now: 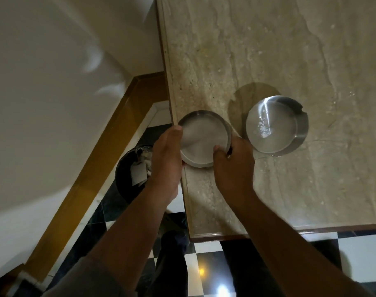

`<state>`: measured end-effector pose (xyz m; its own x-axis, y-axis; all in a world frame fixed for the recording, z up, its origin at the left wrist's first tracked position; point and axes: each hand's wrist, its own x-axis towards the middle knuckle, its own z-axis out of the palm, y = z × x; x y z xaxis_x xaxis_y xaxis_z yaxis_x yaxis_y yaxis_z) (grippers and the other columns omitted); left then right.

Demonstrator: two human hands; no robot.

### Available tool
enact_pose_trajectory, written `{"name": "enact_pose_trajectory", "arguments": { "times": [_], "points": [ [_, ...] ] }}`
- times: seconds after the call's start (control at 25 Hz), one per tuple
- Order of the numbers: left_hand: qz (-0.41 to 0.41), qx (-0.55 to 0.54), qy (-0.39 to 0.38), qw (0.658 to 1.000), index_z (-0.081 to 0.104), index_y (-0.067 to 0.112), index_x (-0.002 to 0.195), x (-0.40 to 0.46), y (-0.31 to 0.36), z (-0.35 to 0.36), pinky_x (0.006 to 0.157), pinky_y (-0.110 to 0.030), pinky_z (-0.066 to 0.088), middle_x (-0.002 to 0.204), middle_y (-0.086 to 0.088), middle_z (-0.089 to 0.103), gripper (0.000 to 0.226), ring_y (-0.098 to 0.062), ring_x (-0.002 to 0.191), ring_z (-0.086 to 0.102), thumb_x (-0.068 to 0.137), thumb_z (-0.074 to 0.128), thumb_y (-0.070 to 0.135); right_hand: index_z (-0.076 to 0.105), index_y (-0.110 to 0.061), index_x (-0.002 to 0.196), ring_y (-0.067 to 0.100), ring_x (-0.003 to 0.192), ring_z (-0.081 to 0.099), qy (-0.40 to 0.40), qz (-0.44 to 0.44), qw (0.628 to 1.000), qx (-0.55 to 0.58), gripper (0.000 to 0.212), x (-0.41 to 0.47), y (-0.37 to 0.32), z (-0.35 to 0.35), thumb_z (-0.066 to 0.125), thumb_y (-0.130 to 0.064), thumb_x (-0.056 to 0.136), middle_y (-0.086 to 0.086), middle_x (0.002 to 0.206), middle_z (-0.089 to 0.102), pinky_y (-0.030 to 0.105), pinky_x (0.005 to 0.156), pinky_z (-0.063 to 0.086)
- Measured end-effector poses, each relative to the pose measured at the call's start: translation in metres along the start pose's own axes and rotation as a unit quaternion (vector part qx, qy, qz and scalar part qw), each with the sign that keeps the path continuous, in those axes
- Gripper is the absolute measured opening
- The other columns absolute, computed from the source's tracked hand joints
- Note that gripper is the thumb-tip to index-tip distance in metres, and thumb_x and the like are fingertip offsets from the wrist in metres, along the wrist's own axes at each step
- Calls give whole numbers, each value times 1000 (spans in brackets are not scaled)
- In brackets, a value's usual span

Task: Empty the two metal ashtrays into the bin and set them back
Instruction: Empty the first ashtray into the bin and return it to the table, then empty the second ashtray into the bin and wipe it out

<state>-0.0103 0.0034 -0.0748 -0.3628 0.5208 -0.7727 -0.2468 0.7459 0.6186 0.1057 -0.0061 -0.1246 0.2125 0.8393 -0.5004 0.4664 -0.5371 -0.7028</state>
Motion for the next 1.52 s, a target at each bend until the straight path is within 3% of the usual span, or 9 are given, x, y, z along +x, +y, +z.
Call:
{"name": "enact_pose_trajectory", "arguments": {
  "times": [0.2, 0.32, 0.48, 0.68, 0.76, 0.92, 1.2, 1.4, 1.52],
  "points": [
    [-10, 9, -5, 1000, 67, 32, 104, 1, -3, 1, 100, -48, 54, 119, -2, 69, 21, -16, 105, 65, 101, 47, 38, 54, -12, 128, 17, 107, 55, 11, 15, 999, 26, 41, -5, 1, 2, 61, -23, 89, 7, 122, 52, 12, 79, 46],
    [-14, -4, 9, 1000, 64, 36, 99, -8, -9, 1, 97, -47, 55, 112, 1, 69, 18, -16, 104, 66, 102, 47, 38, 58, -17, 122, 18, 106, 57, 8, 24, 998, 62, 38, -13, 5, 0, 62, -32, 87, 4, 117, 54, 27, 83, 53],
    [-58, -23, 56, 996, 55, 40, 95, -27, -32, 1, 84, -43, 53, 105, 5, 61, 13, -19, 103, 62, 103, 45, 41, 58, -18, 123, 15, 105, 58, -7, 95, 992, 84, 36, -27, 20, -12, 59, -31, 89, 1, 115, 57, 27, 84, 50],
    [-142, -49, 17, 988, 59, 14, 127, -54, -68, 26, 80, -35, 55, 111, -7, 63, 38, -21, 103, 65, 101, 48, 39, 60, -22, 126, 4, 94, 60, 36, 189, 971, 145, 35, -44, 42, -50, 54, -17, 91, -14, 99, 60, 24, 81, 50],
    [-147, -56, -14, 987, 58, 15, 132, -62, -71, 44, 84, -34, 54, 115, -5, 63, 43, -20, 108, 64, 102, 44, 43, 66, -20, 118, 4, 92, 63, 76, 216, 958, 171, 29, -38, 49, -68, 54, -17, 91, -12, 98, 66, 33, 85, 56],
    [-131, -50, -46, 989, 61, 17, 126, -65, -67, 71, 96, -41, 54, 118, -4, 64, 41, -22, 115, 63, 101, 43, 46, 67, -31, 85, 20, 90, 68, 110, 206, 953, 193, 17, -17, 51, -93, 56, -18, 89, 0, 93, 71, 48, 88, 58],
    [-87, -35, -83, 992, 46, 21, 147, -54, -43, 112, 101, -49, 52, 139, -6, 59, 51, -21, 126, 59, 102, 43, 45, 69, -22, 95, 4, 79, 68, 116, 162, 963, 183, 12, 25, 39, -109, 60, -25, 89, -9, 85, 71, 26, 72, 55],
    [-83, -20, -93, 992, 53, 25, 142, -40, -34, 128, 94, -45, 55, 141, -14, 60, 49, -18, 113, 62, 99, 42, 45, 71, -23, 109, 14, 83, 71, 93, 132, 978, 129, 34, 43, 40, -112, 59, -10, 81, -13, 84, 71, 42, 76, 62],
    [-104, -37, -92, 990, 53, 29, 143, -40, -30, 128, 102, -48, 50, 141, -6, 63, 46, -19, 124, 62, 101, 41, 43, 71, -21, 104, 18, 80, 70, 93, 131, 981, 106, 33, 46, 41, -117, 59, -7, 78, -14, 78, 67, 49, 74, 62]
  ]
}}
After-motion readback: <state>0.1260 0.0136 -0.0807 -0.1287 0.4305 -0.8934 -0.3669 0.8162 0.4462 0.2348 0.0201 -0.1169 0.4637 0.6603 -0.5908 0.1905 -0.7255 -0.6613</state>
